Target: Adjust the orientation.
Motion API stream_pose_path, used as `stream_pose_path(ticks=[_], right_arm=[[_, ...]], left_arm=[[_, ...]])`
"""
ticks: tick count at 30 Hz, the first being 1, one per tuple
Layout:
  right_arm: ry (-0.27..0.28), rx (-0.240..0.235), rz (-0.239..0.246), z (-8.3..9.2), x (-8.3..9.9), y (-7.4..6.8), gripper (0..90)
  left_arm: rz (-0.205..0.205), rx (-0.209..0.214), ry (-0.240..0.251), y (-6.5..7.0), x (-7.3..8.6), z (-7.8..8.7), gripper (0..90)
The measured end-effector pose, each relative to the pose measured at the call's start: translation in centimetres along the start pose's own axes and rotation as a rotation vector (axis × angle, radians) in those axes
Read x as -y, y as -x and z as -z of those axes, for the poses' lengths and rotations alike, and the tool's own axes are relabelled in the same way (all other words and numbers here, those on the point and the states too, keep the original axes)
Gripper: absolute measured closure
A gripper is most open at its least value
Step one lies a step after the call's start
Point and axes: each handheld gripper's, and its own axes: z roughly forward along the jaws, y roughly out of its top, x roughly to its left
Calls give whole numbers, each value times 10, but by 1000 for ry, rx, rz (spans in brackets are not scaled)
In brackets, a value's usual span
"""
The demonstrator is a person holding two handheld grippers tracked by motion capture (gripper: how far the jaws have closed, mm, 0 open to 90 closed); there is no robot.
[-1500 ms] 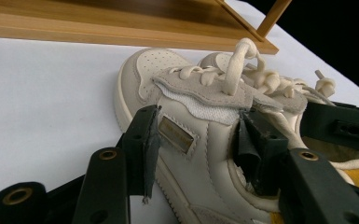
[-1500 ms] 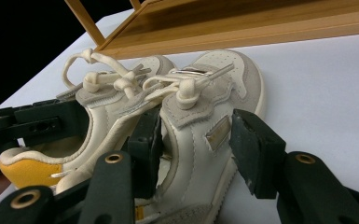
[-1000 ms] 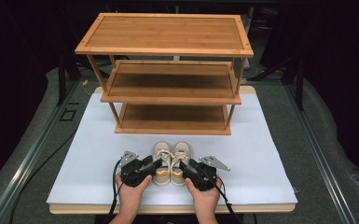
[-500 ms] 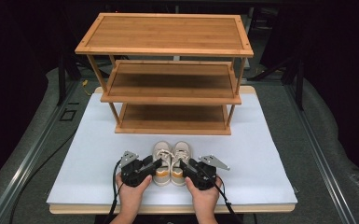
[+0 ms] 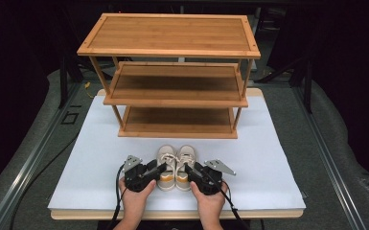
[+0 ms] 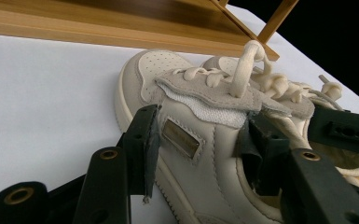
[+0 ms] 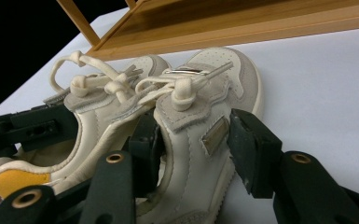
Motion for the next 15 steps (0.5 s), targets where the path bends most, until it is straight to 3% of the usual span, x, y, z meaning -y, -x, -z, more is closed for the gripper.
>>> stream_pose_path(ticks=[15], right_arm=[[6,10,-25,3,0,-2,565]], left_arm=[[7,-2,4,1,-1,2,541]])
